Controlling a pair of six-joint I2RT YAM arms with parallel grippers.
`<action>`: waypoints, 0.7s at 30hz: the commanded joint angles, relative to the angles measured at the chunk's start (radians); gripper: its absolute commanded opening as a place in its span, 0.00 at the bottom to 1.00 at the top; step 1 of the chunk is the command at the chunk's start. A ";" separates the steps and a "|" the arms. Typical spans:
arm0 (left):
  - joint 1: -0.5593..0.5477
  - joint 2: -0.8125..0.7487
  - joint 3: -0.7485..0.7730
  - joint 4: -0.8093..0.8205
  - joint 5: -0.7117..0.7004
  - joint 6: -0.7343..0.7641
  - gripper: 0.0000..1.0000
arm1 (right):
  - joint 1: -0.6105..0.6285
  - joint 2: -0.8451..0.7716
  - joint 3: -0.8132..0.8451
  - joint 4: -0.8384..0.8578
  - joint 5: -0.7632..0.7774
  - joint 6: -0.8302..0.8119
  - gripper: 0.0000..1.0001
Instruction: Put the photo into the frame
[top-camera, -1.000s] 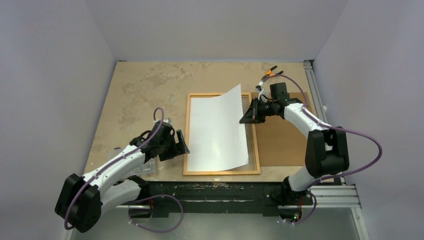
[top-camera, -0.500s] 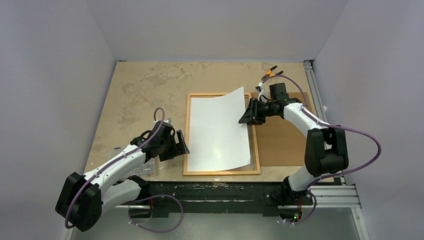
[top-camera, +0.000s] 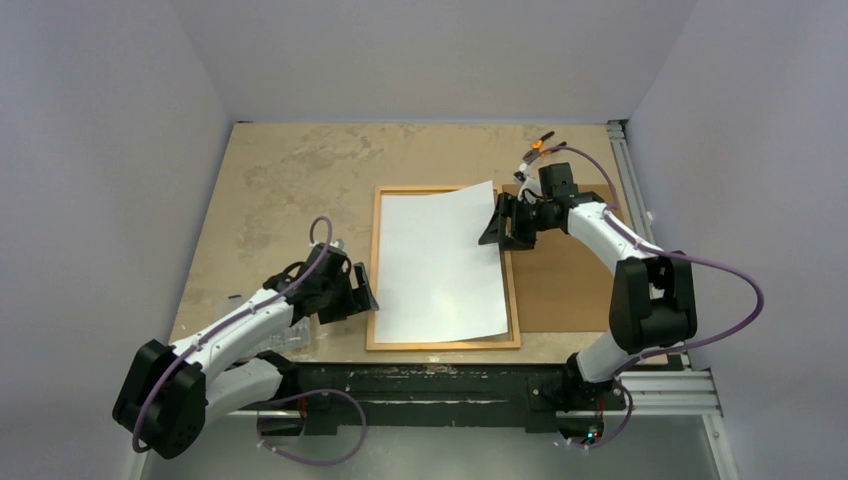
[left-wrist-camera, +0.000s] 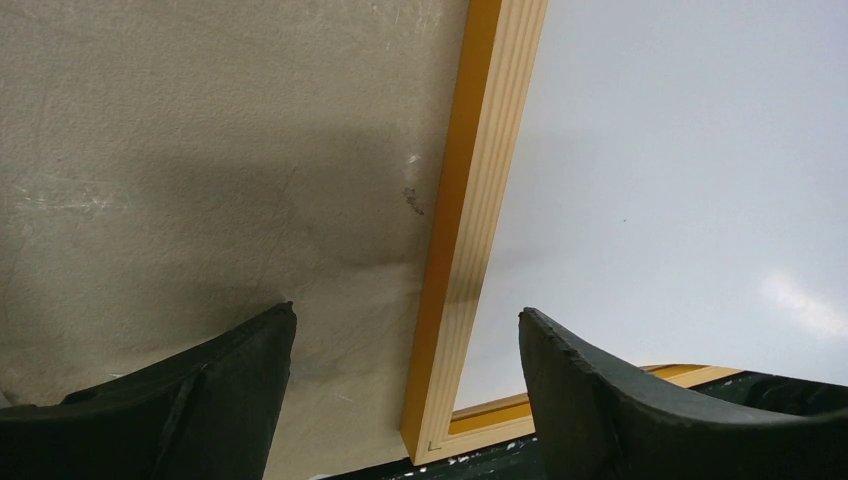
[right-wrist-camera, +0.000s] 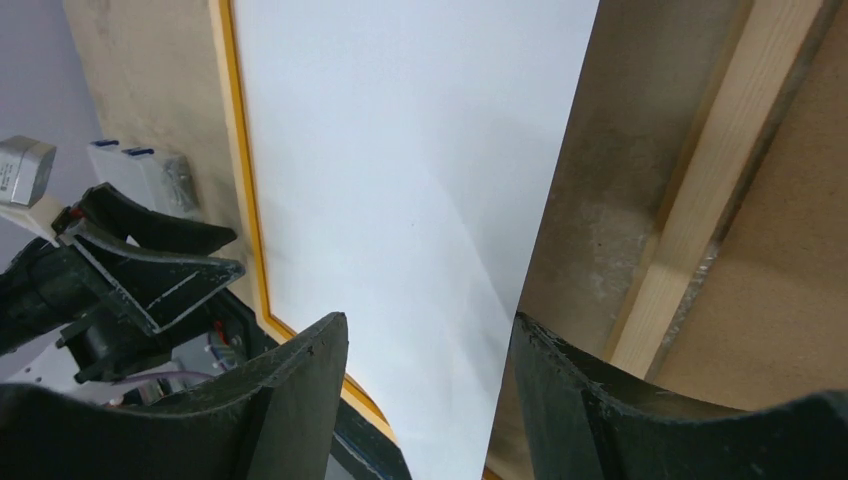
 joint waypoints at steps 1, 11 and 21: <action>0.009 0.003 -0.008 0.030 0.003 0.019 0.79 | -0.003 -0.049 0.060 -0.061 0.120 -0.040 0.61; 0.009 0.011 -0.008 0.030 -0.005 0.024 0.79 | -0.002 -0.112 0.072 -0.130 0.335 -0.047 0.69; 0.009 0.021 -0.014 0.041 0.001 0.028 0.75 | -0.002 -0.169 -0.019 -0.156 0.419 -0.008 0.67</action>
